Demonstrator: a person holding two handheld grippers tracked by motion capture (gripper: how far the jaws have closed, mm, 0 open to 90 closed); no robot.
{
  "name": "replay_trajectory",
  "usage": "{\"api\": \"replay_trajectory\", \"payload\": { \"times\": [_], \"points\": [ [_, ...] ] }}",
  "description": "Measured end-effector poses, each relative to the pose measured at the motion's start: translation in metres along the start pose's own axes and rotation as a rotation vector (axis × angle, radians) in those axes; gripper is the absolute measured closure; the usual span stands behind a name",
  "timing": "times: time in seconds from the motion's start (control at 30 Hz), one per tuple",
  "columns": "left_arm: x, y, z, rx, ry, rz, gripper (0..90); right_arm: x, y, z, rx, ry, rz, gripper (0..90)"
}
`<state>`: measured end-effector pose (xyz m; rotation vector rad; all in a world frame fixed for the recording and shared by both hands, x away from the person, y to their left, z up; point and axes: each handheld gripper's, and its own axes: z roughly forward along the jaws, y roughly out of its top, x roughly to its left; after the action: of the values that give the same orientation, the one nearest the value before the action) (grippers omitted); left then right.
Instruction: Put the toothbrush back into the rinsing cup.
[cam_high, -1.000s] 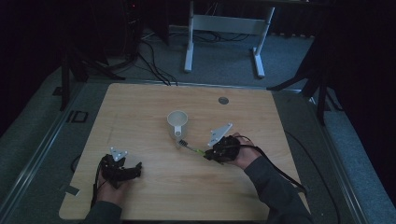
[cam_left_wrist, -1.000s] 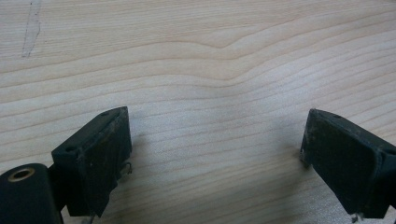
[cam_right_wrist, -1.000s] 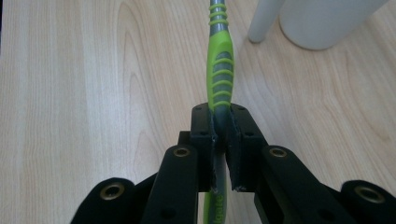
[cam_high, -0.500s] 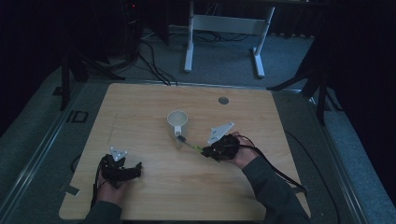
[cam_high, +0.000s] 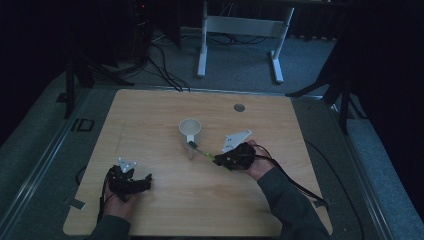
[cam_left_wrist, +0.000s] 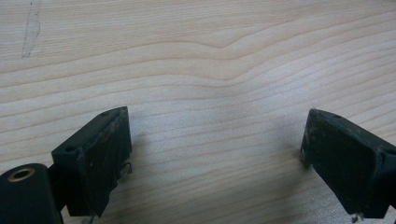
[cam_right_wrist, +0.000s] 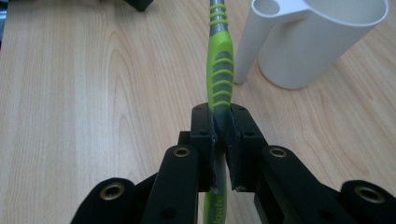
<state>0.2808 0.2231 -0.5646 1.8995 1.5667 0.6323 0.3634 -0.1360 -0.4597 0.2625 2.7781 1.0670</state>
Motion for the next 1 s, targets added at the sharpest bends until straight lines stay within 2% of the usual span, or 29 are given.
{"api": "replay_trajectory", "payload": {
  "times": [0.13, 0.23, 0.47, 0.8, 1.0],
  "points": [
    [0.000, 0.000, 0.000, 0.000, 0.000, 0.000, 9.4, 0.000, 0.002, 0.001, -0.010, -0.011, 0.000, 81.9],
    [0.000, 0.000, 0.000, 0.000, 0.000, 0.000, 9.4, 0.001, 0.010, 0.002, -0.030, -0.021, -0.015, 81.9],
    [0.000, 0.000, 0.000, 0.000, 0.000, 0.001, 9.4, -0.001, 0.014, 0.005, -0.075, -0.034, -0.001, 81.9],
    [0.000, 0.000, 0.000, 0.000, 0.000, 0.001, 9.4, -0.001, 0.021, 0.008, -0.101, -0.048, -0.004, 81.9],
    [0.000, 0.000, 0.000, 0.001, -0.001, 0.001, 9.4, -0.004, 0.022, 0.009, -0.113, -0.055, 0.011, 82.0]
  ]
}}
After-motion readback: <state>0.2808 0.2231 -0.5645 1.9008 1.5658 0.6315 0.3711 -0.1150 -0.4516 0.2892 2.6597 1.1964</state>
